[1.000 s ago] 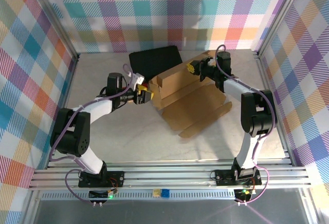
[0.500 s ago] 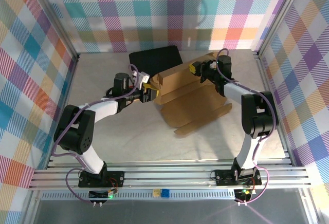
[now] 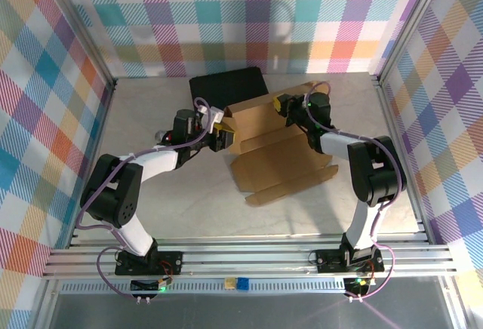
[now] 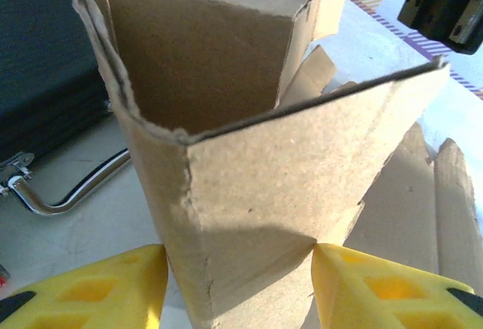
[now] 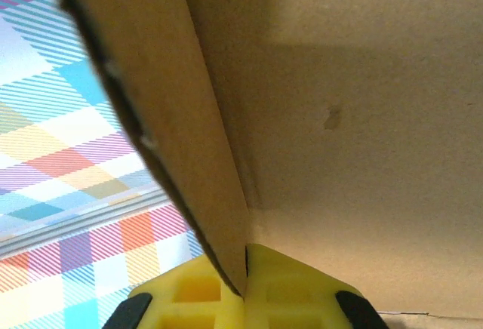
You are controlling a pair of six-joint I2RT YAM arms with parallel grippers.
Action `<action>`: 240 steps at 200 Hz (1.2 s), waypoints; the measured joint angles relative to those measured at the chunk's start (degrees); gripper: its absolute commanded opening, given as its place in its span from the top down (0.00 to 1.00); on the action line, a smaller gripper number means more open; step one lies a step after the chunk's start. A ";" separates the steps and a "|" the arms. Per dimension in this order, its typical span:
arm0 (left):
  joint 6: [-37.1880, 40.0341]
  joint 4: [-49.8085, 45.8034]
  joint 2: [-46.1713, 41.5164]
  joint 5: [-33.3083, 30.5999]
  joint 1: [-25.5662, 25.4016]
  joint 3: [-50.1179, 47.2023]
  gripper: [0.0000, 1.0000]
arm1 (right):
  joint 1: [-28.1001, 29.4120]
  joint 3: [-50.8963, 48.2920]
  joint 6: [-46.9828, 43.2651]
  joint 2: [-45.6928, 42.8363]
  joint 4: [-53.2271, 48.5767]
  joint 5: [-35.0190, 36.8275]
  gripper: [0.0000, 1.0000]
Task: Fold the paper box
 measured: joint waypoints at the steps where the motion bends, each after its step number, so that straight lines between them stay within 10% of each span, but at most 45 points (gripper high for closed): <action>1: -0.02 0.02 0.00 -0.09 -0.04 0.00 0.47 | 0.02 -0.02 0.02 0.00 0.07 0.07 1.00; 240: 1.75 4.50 2.58 -29.05 -9.40 -2.45 0.43 | 1.01 -16.46 2.12 -1.49 25.97 3.61 1.00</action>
